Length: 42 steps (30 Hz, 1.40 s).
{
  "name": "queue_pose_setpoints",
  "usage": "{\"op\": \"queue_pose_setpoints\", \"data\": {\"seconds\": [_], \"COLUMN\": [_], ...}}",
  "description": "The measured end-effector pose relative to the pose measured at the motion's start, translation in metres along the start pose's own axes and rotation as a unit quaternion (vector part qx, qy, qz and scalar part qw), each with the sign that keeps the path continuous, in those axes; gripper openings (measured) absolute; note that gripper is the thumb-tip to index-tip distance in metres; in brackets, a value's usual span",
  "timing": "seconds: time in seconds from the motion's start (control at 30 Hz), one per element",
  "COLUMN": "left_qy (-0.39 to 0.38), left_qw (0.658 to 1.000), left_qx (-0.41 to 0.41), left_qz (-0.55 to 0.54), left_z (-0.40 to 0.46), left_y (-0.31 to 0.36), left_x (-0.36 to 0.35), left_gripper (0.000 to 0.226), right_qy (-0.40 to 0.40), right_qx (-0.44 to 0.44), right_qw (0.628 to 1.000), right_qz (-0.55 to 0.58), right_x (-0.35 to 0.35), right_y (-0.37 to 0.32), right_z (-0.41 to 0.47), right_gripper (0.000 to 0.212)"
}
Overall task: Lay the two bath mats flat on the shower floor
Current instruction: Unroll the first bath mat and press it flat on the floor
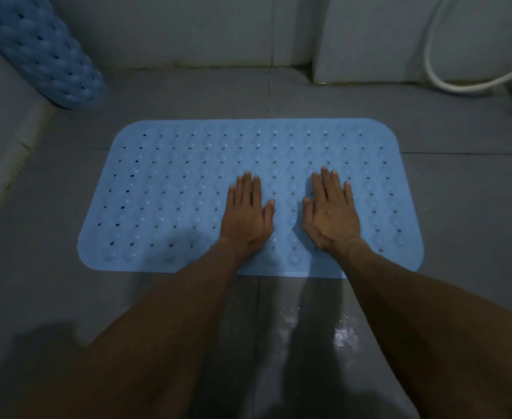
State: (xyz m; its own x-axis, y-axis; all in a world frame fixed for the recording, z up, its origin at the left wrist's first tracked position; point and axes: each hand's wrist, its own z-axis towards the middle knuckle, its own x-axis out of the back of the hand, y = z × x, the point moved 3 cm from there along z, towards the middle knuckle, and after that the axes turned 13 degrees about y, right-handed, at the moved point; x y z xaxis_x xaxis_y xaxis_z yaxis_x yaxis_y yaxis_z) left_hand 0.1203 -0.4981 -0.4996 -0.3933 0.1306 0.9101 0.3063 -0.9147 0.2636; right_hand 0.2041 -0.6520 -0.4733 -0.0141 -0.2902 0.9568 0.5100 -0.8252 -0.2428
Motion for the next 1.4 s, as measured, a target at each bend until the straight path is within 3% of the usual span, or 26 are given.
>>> {"op": "queue_pose_setpoints", "data": {"seconds": [0.23,0.67,1.1,1.27,1.4], "left_qy": [-0.012,-0.030,-0.072,-0.064,-0.104], "left_qw": [0.999,0.999,0.996,0.997,0.993], "left_qx": [-0.002,0.016,0.037,0.029,0.034], "left_qz": [-0.031,0.026,0.042,0.032,0.040], "left_z": [0.015,0.014,0.020,0.026,0.030], "left_y": [0.064,0.065,0.068,0.069,0.070], "left_x": [-0.032,-0.036,-0.033,-0.030,-0.027], "left_gripper": [0.063,0.070,0.070,0.069,0.070], "right_qy": [-0.023,0.023,-0.018,0.024,-0.018], "right_qx": [0.002,-0.067,-0.013,0.005,-0.035], "right_qw": [0.999,0.997,1.000,1.000,0.998], "right_qz": [-0.024,0.016,0.000,0.019,0.039], "right_x": [-0.005,-0.017,-0.019,-0.010,-0.008], "right_y": [0.056,0.057,0.055,0.053,0.053], "right_z": [0.003,0.007,0.015,0.017,0.022], "right_gripper": [0.067,0.066,0.072,0.068,0.070]}}
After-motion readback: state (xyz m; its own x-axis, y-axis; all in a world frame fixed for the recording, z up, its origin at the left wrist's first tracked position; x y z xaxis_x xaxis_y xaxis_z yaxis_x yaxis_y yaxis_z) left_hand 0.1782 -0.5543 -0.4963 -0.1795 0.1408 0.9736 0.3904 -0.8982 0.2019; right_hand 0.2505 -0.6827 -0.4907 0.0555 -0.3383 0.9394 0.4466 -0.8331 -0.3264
